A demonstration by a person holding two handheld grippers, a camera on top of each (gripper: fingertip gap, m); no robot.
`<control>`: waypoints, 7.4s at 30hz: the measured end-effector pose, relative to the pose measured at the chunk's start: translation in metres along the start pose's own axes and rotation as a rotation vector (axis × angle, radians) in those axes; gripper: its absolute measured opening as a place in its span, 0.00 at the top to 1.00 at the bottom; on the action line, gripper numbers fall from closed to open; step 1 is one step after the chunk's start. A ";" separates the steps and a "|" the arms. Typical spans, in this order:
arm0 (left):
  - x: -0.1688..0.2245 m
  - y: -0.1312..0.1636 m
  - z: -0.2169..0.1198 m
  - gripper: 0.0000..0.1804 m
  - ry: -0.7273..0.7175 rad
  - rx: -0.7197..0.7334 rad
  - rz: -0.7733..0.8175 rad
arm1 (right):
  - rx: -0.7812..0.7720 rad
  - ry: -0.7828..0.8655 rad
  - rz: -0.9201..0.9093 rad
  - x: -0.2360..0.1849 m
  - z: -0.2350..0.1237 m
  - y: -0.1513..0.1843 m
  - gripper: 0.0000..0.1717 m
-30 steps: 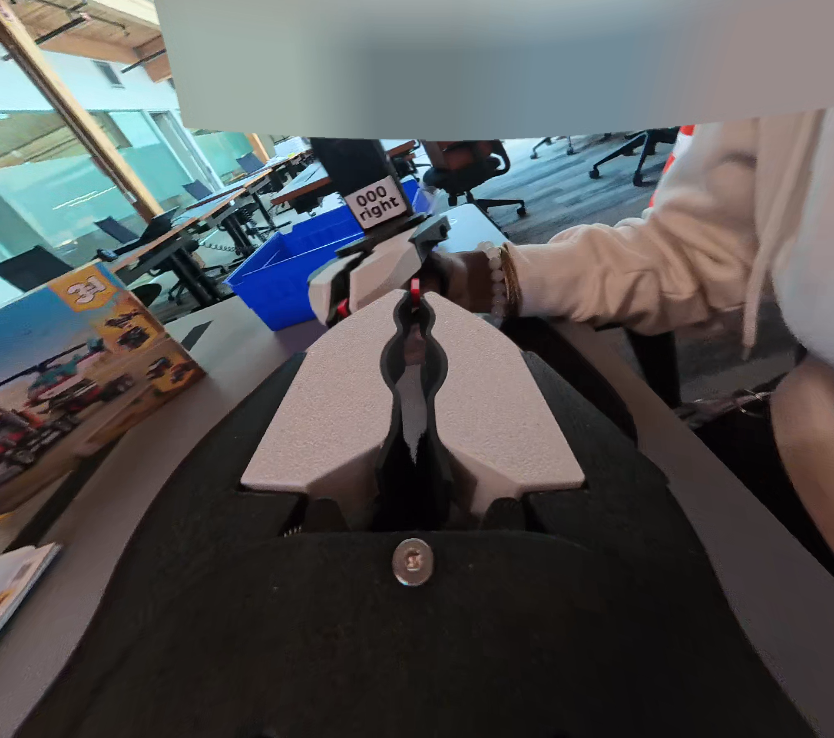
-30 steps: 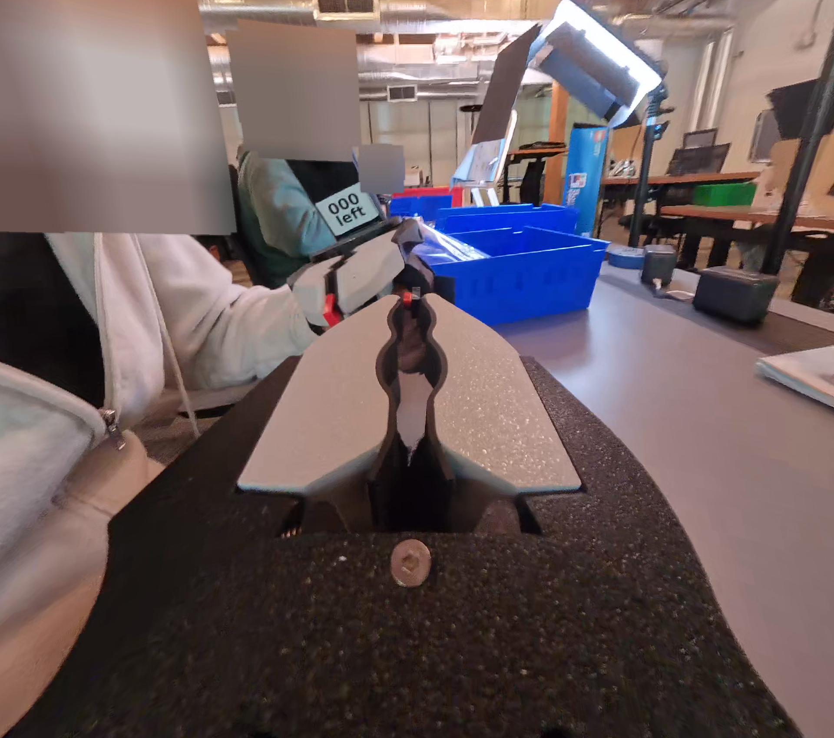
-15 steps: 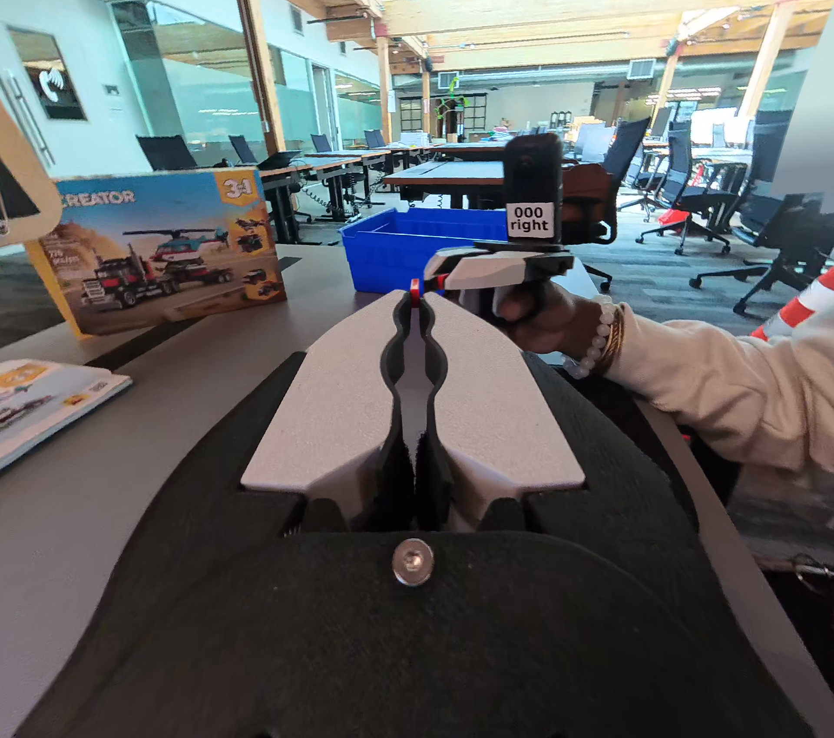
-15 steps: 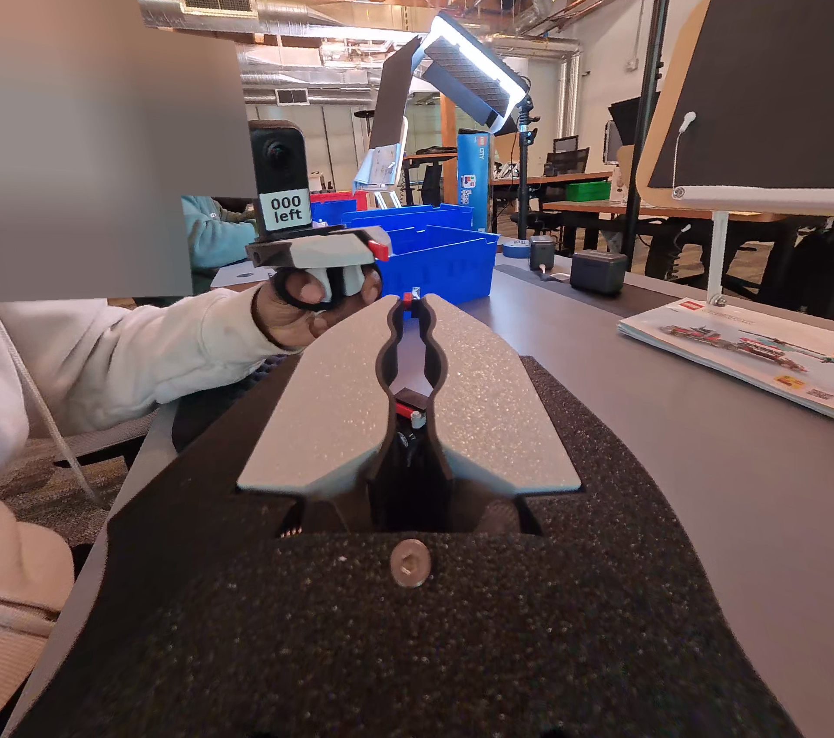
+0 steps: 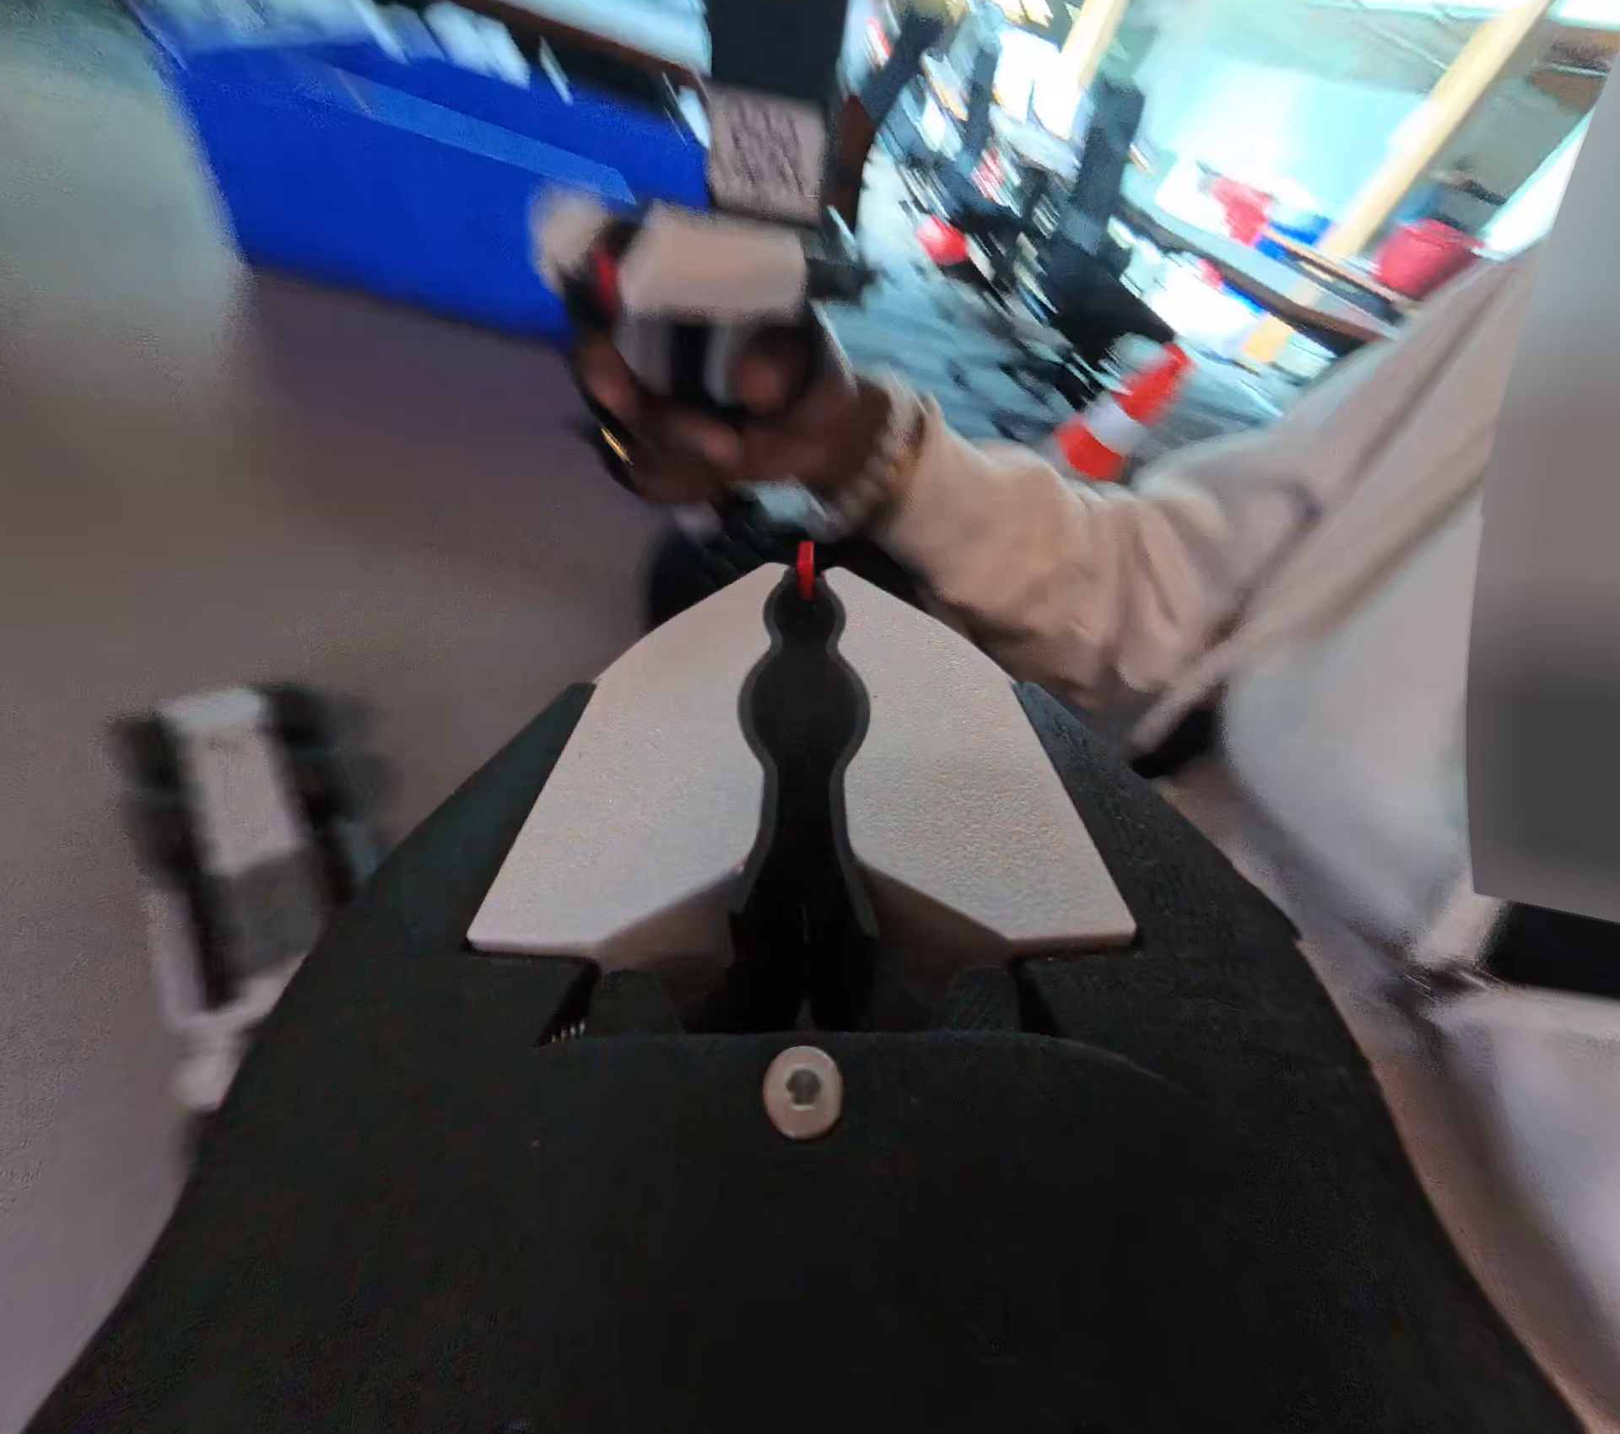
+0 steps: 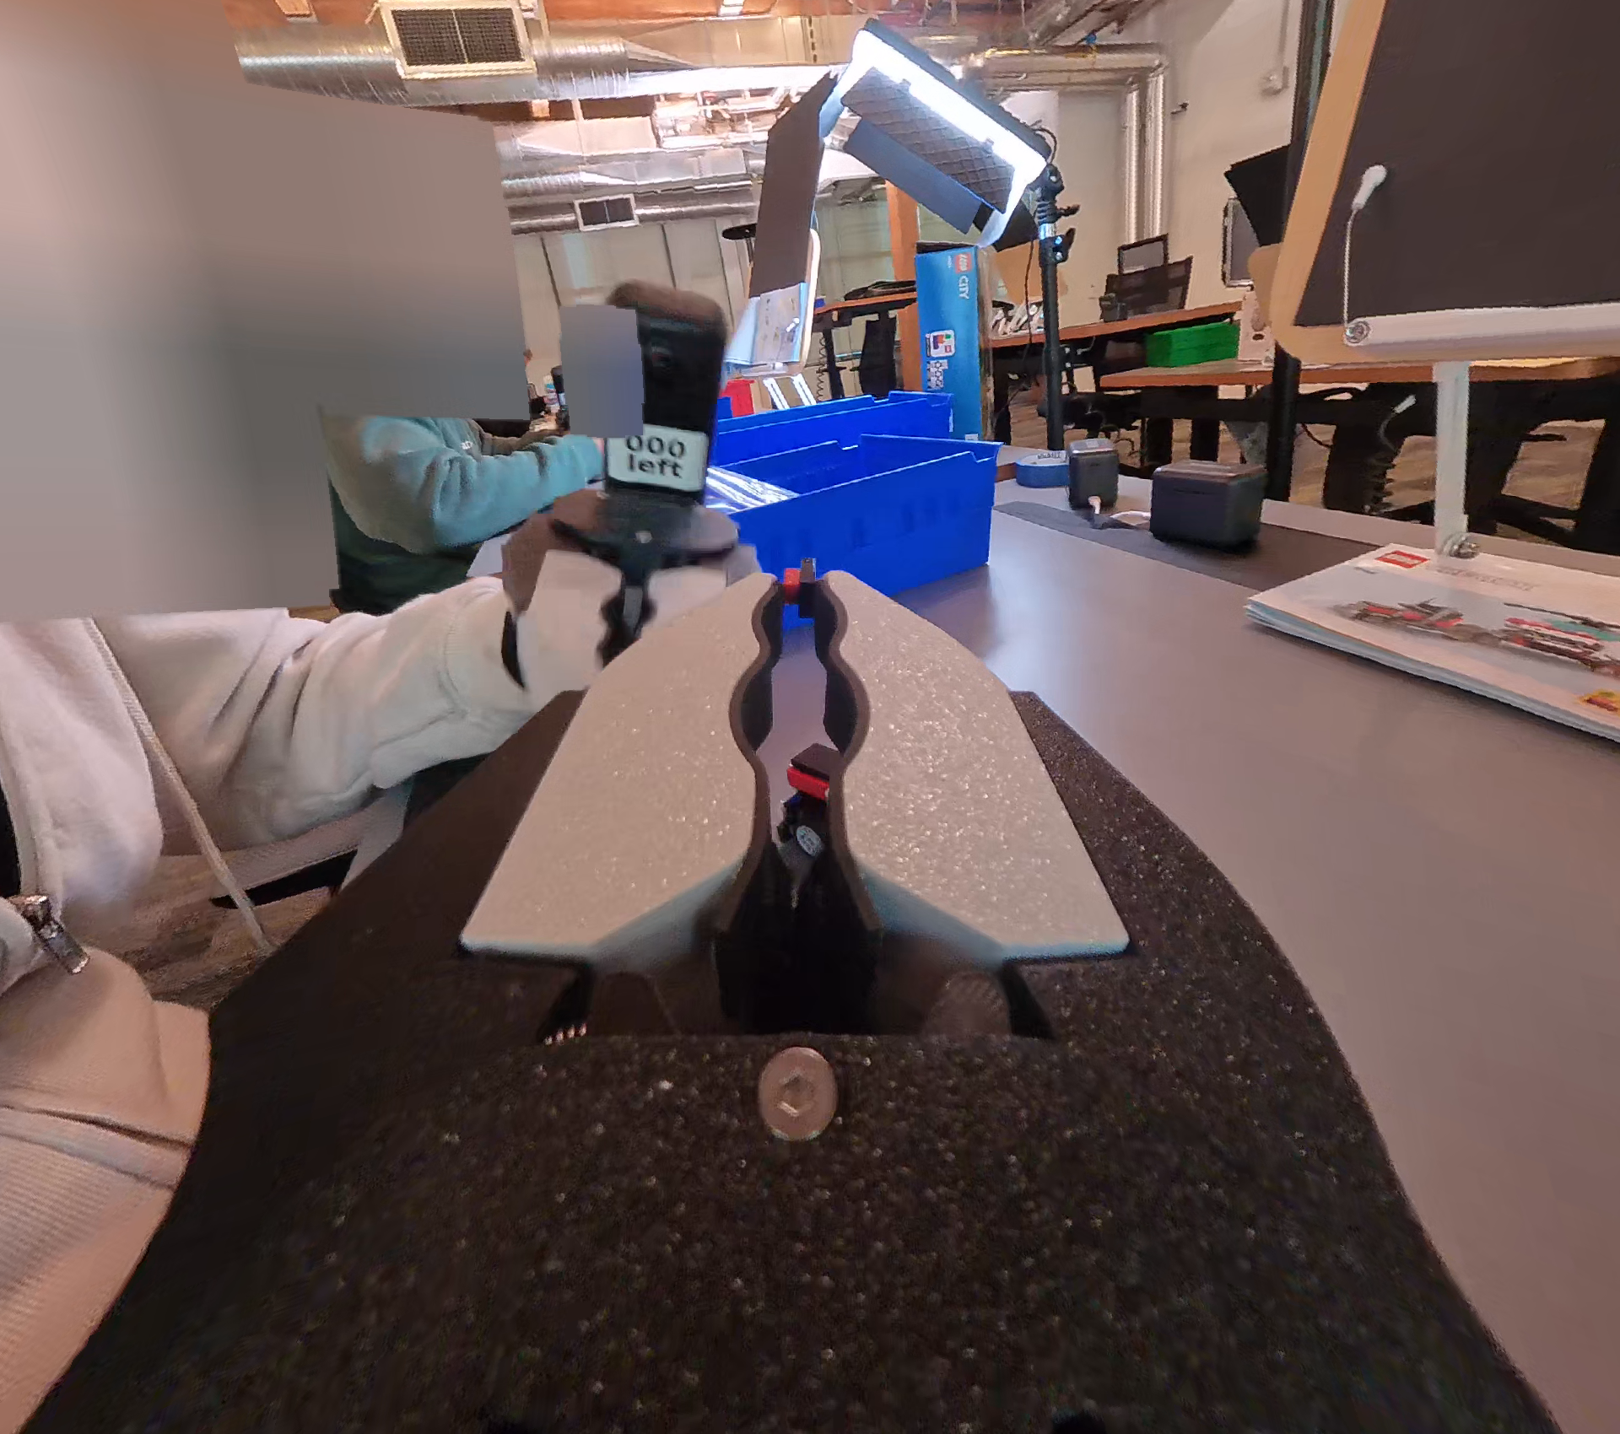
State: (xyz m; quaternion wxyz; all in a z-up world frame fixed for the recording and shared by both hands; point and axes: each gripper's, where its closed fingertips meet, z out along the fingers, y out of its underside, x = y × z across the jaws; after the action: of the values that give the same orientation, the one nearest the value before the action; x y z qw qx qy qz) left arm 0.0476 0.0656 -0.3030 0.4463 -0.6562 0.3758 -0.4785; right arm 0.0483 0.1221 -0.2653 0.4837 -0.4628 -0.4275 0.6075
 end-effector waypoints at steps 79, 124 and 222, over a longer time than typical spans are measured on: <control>-0.042 -0.036 -0.023 0.96 -1.083 -0.363 1.491 | -0.190 0.181 -0.401 -0.012 0.036 0.022 0.95; -0.051 -0.019 -0.024 0.96 -0.779 -0.204 0.749 | -0.407 0.337 -1.228 -0.014 0.033 0.027 0.96; -0.042 -0.080 -0.113 0.95 -1.001 0.038 0.643 | -0.676 1.391 -0.212 0.085 -0.316 -0.059 0.72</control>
State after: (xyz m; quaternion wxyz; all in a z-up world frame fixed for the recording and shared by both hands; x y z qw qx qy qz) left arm -0.0667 0.1045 -0.2230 0.7034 -0.6473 0.2907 0.0414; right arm 0.3593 0.2383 -0.2859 0.5289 -0.8162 -0.2300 -0.0350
